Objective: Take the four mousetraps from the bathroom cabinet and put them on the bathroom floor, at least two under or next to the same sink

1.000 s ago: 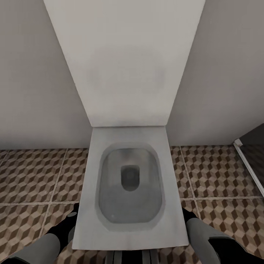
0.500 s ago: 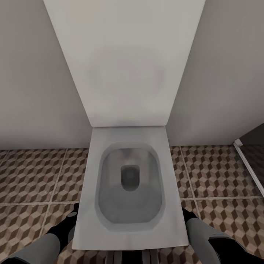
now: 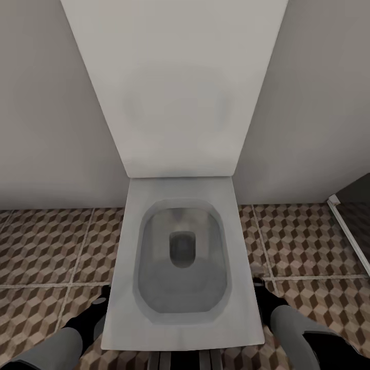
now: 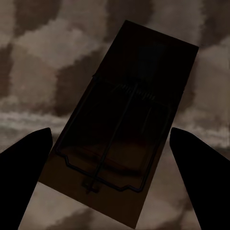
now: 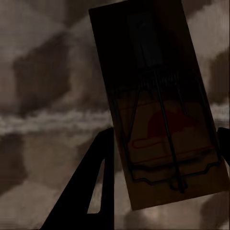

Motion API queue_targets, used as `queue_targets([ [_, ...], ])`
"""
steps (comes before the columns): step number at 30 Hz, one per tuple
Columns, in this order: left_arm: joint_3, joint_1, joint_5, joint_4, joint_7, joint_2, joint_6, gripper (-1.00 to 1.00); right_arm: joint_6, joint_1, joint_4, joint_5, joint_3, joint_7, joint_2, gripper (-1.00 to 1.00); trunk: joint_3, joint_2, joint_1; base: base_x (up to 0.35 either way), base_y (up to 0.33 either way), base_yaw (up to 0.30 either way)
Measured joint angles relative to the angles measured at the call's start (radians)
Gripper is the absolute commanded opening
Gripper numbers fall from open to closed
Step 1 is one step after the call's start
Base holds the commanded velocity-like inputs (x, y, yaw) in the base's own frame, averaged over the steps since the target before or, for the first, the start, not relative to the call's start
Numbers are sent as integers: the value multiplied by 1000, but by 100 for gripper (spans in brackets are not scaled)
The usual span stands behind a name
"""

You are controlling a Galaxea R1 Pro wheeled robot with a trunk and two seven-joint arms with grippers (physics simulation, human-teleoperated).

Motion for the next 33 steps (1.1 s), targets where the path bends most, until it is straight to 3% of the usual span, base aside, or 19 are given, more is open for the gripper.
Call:
queue_targets([
  [7, 1, 0, 1, 2, 0, 7, 1, -100, -1, 0, 0, 0, -40, -2, -21, -100, 0, 0, 0, 0, 0, 0],
  [33, 1, 0, 2, 2, -1, 6, 1, -100, -12, 0, 0, -3, -52, -2, -72, -100, 0, 0, 0, 0, 0, 0],
])
